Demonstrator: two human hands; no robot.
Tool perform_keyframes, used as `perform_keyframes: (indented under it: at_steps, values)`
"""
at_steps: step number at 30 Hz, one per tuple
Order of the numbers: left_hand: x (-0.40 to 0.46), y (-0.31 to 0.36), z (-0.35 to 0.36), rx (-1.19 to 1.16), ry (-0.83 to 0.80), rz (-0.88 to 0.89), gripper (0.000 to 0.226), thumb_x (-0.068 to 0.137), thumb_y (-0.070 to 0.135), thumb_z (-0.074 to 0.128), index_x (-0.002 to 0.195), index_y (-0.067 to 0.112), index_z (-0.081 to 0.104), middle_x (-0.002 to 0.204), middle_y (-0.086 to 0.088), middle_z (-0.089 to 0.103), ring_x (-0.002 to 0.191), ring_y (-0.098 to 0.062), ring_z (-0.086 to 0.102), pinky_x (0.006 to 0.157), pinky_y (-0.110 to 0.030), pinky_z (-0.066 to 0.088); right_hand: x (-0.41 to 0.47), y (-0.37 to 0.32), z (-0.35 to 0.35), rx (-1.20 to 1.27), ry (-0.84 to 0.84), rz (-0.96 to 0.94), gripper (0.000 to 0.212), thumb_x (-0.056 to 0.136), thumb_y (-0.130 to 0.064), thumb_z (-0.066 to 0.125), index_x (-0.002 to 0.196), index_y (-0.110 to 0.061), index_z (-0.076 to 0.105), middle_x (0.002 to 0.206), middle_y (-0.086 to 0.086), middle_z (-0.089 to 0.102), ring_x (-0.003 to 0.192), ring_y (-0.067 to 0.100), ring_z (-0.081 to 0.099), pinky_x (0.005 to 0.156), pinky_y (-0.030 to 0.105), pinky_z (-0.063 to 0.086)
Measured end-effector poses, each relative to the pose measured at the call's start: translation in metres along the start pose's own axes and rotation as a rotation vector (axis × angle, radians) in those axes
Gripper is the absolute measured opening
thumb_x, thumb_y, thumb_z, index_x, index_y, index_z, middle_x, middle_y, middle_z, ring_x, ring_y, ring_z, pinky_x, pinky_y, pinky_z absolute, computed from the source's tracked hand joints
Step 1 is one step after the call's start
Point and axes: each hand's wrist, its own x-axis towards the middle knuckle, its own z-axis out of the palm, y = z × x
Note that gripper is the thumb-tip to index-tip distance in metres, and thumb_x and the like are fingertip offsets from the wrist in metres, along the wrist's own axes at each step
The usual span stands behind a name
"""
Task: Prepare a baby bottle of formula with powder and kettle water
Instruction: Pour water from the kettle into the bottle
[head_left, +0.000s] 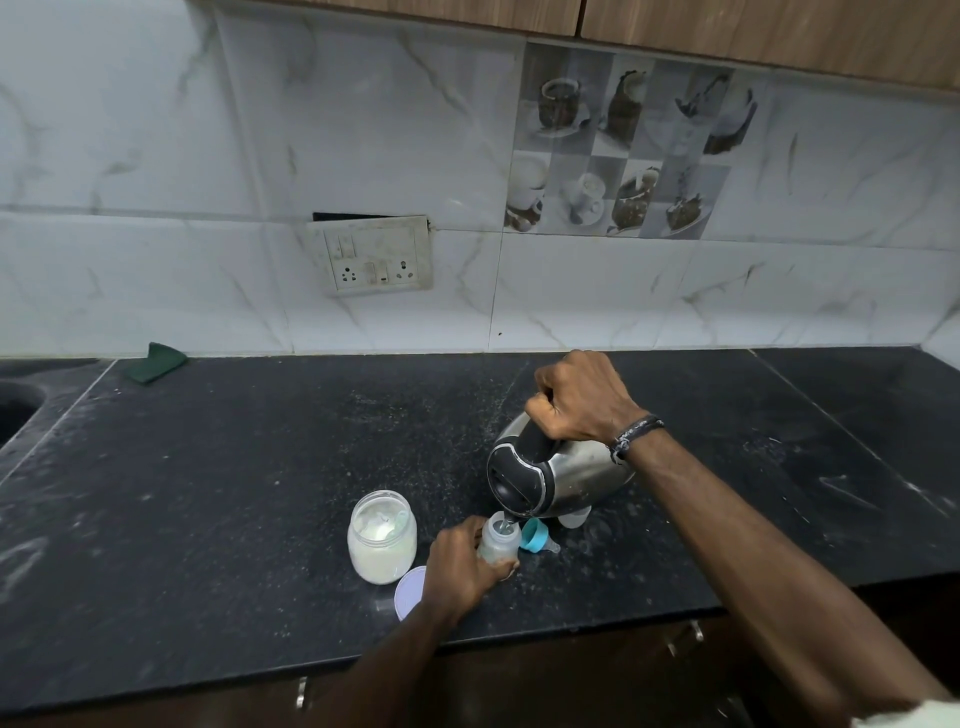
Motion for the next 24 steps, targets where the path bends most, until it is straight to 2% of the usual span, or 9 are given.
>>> perform_keyframes:
  at_steps: [6, 24]
  values:
    - [-0.0001, -0.0011, 0.0007, -0.005, -0.003, -0.005, 0.063, 0.065, 0.042, 0.089, 0.119, 0.019, 0.065, 0.113, 0.005, 0.073, 0.1, -0.005, 0.066, 0.089, -0.028, 0.055, 0.0013, -0.0009, -0.0009, -0.018, -0.009, -0.022, 0.027, 0.063, -0.038, 0.04, 0.044, -0.02, 0.029, 0.04, -0.011, 0.012, 0.04, 0.009, 0.006, 0.047, 0.019, 0.01]
    - [0.0007, -0.0036, 0.002, -0.028, -0.008, -0.019, 0.064, 0.062, 0.044, 0.09, 0.117, 0.02, 0.066, 0.112, 0.007, 0.073, 0.098, -0.005, 0.067, 0.088, -0.033, 0.056, 0.0018, -0.0069, -0.006, -0.054, -0.006, -0.023, 0.028, 0.061, -0.036, 0.039, 0.042, -0.016, 0.034, 0.038, -0.005, 0.017, 0.039, 0.018, 0.014, 0.045, 0.017, 0.011]
